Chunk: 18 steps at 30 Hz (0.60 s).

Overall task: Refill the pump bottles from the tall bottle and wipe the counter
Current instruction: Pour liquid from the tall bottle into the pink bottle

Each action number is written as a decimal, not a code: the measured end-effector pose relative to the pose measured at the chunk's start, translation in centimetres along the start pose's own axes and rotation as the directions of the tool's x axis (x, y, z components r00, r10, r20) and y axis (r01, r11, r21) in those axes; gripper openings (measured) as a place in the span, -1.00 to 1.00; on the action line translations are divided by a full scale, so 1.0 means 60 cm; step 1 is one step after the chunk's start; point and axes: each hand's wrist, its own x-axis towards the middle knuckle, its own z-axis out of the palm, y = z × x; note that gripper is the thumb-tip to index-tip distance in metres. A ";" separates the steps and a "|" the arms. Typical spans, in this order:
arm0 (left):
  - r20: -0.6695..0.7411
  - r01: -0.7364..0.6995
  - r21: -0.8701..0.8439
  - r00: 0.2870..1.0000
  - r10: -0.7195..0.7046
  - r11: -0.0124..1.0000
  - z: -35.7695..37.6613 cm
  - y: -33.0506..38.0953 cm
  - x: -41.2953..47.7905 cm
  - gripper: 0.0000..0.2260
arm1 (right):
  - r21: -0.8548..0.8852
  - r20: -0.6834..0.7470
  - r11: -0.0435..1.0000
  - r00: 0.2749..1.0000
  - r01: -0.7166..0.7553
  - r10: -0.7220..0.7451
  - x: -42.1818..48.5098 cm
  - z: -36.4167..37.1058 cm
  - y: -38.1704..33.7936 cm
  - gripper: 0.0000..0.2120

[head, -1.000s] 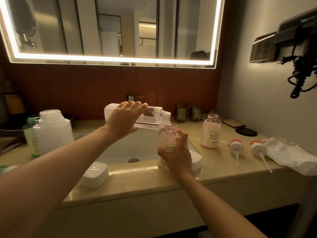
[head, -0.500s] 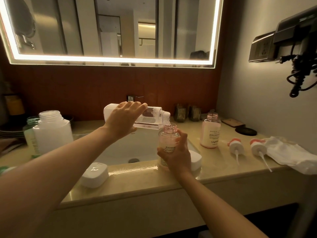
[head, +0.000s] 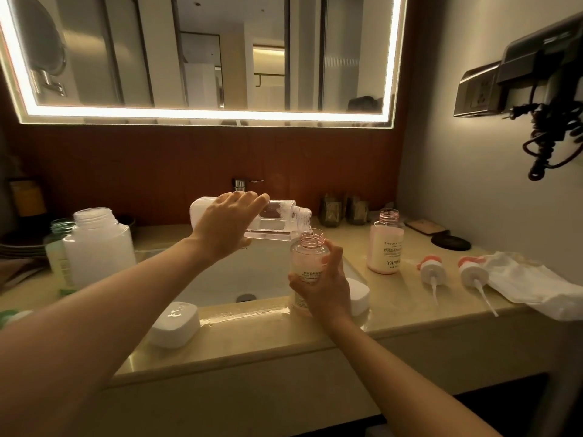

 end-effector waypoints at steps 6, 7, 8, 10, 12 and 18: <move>0.088 0.113 -0.101 0.991 -0.104 0.988 -0.002 0.007 -0.004 -0.31 | 0.024 0.018 0.999 0.999 0.028 -0.029 0.015 -0.008 -0.011 -0.20; 0.096 0.155 -0.128 0.985 -0.143 0.980 -0.002 0.008 0.001 -0.34 | 0.038 0.007 0.998 0.999 0.045 -0.046 0.023 -0.014 -0.016 -0.20; 0.111 0.208 -0.153 0.975 -0.192 0.966 -0.004 0.010 0.005 -0.35 | 0.059 -0.002 0.997 0.998 0.058 -0.058 0.031 -0.020 -0.022 -0.20; 0.152 0.315 -0.215 0.946 -0.286 0.925 -0.008 0.016 0.017 -0.33 | 0.095 -0.022 0.993 0.998 0.064 -0.062 0.052 -0.038 -0.036 -0.22; 0.173 0.391 -0.300 0.919 -0.353 0.870 -0.009 0.024 0.030 -0.31 | 0.111 -0.059 0.992 0.996 0.065 -0.059 0.077 -0.058 -0.047 -0.24; 0.239 0.525 -0.546 0.844 -0.479 0.653 0.020 0.046 0.061 -0.32 | 0.045 -0.146 0.996 0.987 0.074 -0.067 0.117 -0.136 -0.023 -0.25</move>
